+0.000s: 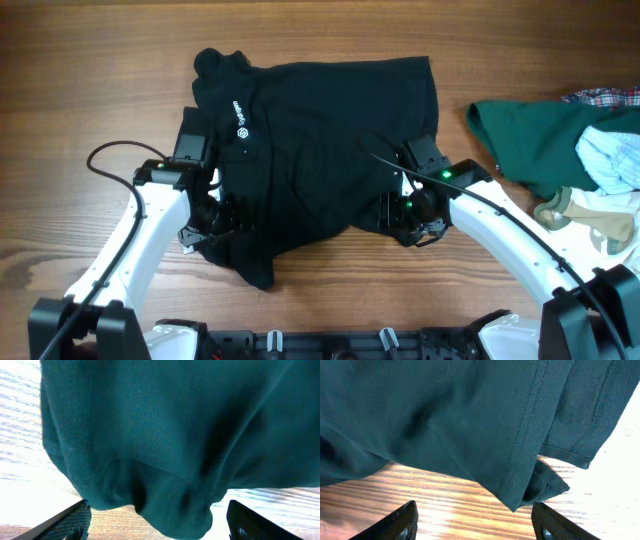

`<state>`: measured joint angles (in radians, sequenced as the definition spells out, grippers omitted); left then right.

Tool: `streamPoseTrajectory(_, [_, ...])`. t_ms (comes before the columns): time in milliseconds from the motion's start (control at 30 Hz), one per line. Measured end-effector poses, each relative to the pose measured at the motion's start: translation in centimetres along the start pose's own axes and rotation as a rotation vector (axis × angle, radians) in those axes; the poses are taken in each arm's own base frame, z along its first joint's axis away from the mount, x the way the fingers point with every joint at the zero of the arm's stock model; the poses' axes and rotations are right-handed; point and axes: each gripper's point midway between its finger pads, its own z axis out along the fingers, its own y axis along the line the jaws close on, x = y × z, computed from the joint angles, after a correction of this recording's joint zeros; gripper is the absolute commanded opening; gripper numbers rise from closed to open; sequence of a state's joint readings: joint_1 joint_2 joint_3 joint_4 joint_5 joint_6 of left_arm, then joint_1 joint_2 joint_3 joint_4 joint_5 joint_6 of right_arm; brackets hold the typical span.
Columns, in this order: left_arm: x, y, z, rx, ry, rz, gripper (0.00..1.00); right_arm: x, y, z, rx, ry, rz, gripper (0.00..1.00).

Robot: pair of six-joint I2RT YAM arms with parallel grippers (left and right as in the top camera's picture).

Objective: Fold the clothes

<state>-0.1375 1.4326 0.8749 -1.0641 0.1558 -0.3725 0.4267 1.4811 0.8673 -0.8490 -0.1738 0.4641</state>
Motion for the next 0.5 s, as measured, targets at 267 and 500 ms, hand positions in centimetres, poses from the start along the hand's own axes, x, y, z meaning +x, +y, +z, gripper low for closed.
streamPoseTrajectory(267, [-0.1,0.0,0.8,0.006,0.0,0.012,0.85,0.9,-1.0,2.9,-0.009,-0.019,0.01,0.74])
streamPoseTrajectory(500, [1.2,-0.1,2.9,0.047,0.042,0.011,0.83,-0.4,-0.4,3.2,-0.04,-0.08,-0.003,0.57])
